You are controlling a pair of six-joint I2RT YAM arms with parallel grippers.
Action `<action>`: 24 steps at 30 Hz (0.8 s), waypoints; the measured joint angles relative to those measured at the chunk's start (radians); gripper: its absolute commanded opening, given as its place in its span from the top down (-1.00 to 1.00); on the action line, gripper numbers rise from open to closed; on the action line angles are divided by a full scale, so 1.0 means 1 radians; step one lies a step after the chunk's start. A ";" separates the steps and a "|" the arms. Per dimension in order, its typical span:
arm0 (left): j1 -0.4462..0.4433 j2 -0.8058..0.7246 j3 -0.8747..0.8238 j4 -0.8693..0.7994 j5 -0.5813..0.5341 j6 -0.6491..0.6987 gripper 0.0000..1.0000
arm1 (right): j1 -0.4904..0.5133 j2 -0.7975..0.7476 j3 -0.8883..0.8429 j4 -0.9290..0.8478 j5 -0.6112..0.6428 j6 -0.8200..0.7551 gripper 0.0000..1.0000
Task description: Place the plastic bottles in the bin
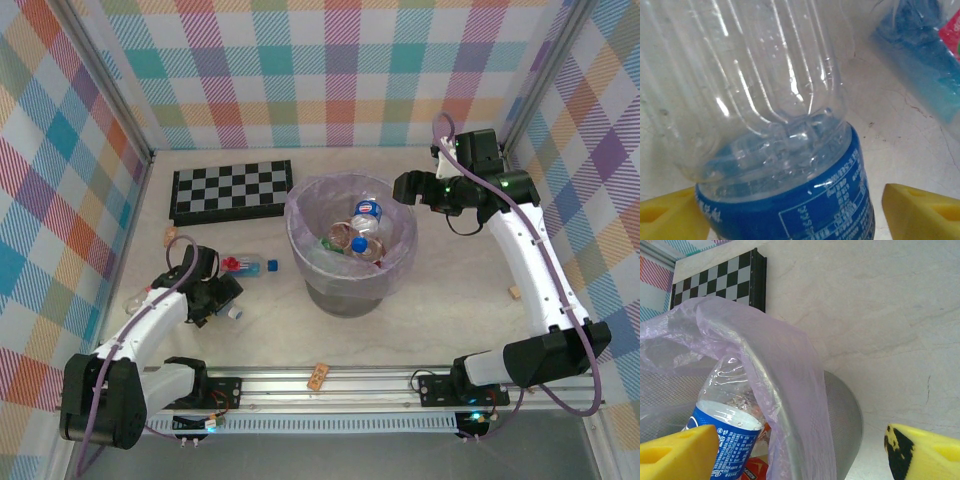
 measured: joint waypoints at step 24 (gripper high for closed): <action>0.000 -0.174 0.203 -0.183 -0.097 0.046 -0.32 | -0.001 0.006 -0.001 0.006 -0.019 -0.003 -0.71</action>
